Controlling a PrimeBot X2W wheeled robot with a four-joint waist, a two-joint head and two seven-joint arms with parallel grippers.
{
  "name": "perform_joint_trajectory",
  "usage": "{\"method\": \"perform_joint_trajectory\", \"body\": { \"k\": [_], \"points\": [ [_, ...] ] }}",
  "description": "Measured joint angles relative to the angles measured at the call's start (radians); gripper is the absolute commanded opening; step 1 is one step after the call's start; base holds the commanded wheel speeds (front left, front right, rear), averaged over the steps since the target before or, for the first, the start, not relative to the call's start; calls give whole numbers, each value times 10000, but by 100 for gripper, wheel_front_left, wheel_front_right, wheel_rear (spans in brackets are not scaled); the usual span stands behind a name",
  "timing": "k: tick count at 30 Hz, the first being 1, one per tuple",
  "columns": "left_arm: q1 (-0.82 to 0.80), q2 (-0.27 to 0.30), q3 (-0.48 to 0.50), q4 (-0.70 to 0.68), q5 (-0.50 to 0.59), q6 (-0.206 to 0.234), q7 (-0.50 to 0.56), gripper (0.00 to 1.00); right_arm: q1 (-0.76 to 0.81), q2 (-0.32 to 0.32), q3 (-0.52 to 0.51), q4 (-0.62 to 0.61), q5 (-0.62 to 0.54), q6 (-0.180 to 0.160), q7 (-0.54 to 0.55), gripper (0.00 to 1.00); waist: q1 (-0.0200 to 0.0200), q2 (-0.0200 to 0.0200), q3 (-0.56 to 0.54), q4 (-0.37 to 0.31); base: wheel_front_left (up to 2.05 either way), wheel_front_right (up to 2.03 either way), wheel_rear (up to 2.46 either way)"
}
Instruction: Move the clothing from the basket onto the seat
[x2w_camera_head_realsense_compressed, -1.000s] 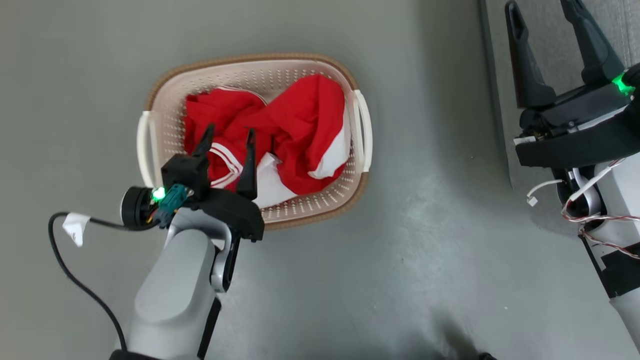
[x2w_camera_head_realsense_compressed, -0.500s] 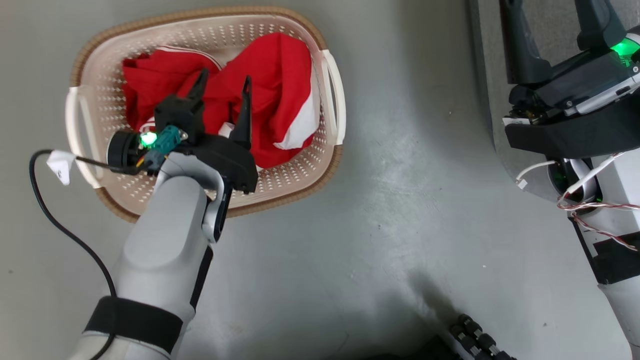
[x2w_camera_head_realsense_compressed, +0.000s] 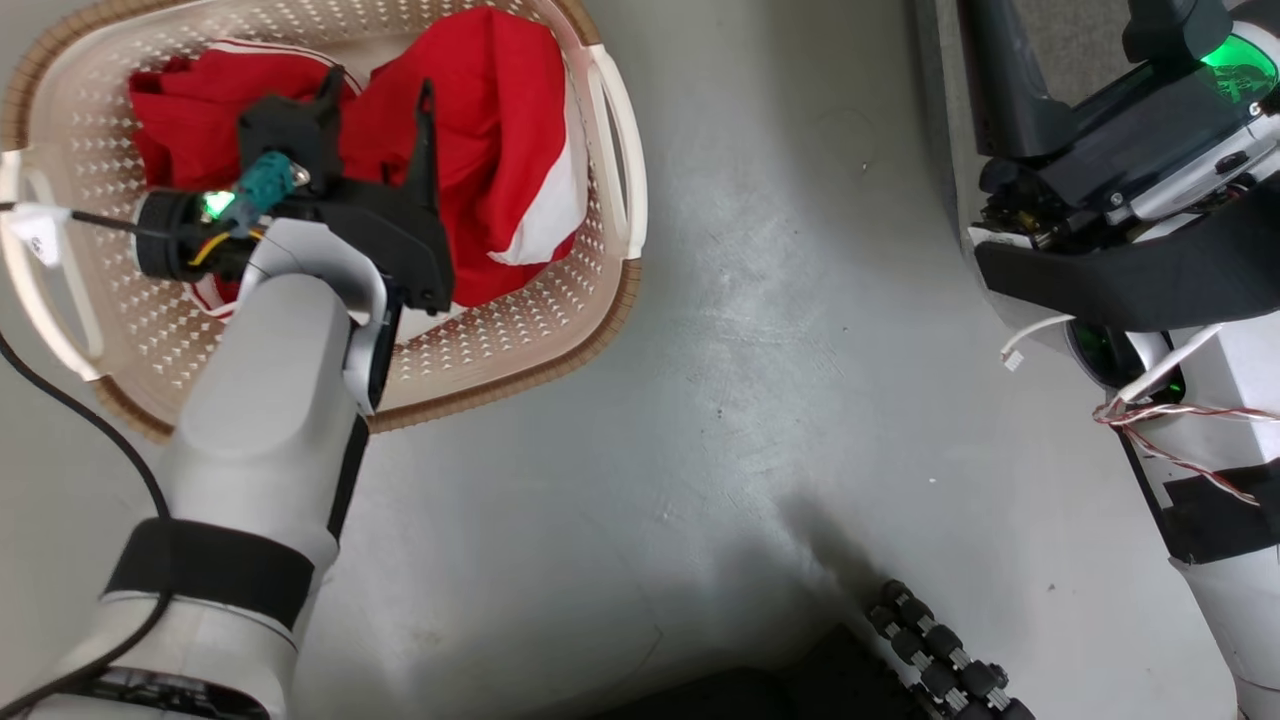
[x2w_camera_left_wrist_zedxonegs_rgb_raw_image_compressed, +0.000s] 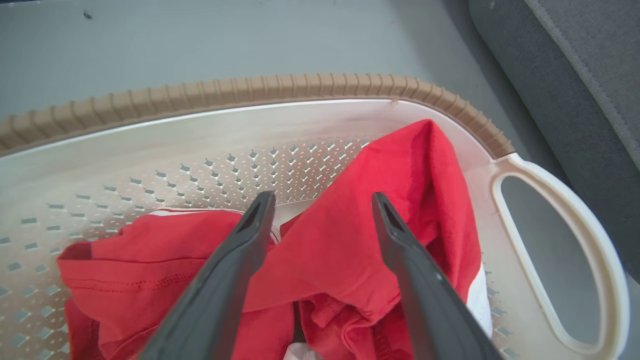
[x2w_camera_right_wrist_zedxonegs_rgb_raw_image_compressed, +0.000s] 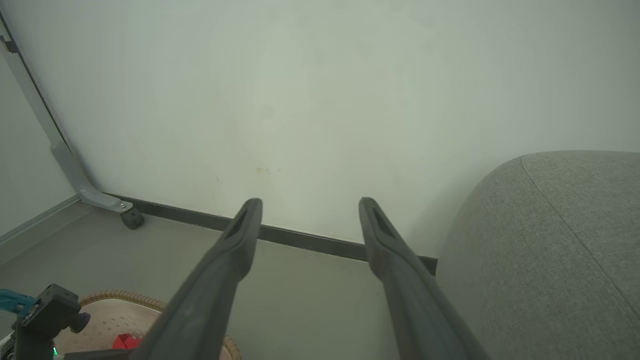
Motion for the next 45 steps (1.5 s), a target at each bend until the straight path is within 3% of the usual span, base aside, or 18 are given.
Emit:
{"method": "perform_joint_trajectory", "body": {
  "k": [10, 20, 21, 22, 23, 33, 45],
  "points": [
    [-733, 127, -10, 713, 13, -257, 447, 100, 2, 180, 19, -123, 6, 88, 0, 100, 0, 0, 552, -329, 0, 0, 0],
    [-1096, 316, -109, 1461, 104, -171, 805, 100, 14, 431, 52, -38, 36, 176, 0, 100, -1, -1, 895, -598, 0, 0, 0],
    [-1095, 272, -127, 1517, 104, -173, 834, 93, 14, 433, 35, -2, 36, 176, 0, 100, -1, -1, 901, -606, 0, 0, 0],
    [-1093, 222, -150, 1574, 105, -173, 836, 33, 14, 433, 12, 44, 36, 176, 0, 100, -1, -1, 897, -607, 0, 0, 0],
    [-1080, 184, -186, 1641, 132, -173, 836, 0, 14, 433, -6, 111, 36, 176, 0, 100, -1, -1, 878, -604, 0, 0, 0],
    [-672, -105, -69, 1835, -29, -192, 117, 0, 12, 437, -121, 796, 36, 190, 0, 100, -1, -1, 321, -470, 0, 0, 0],
    [55, -314, -265, 1766, -219, -493, -382, 0, 396, 67, -314, 1992, 35, 236, 0, 100, -2, -1, -1094, -11, 0, 0, 0]
  ]
}}
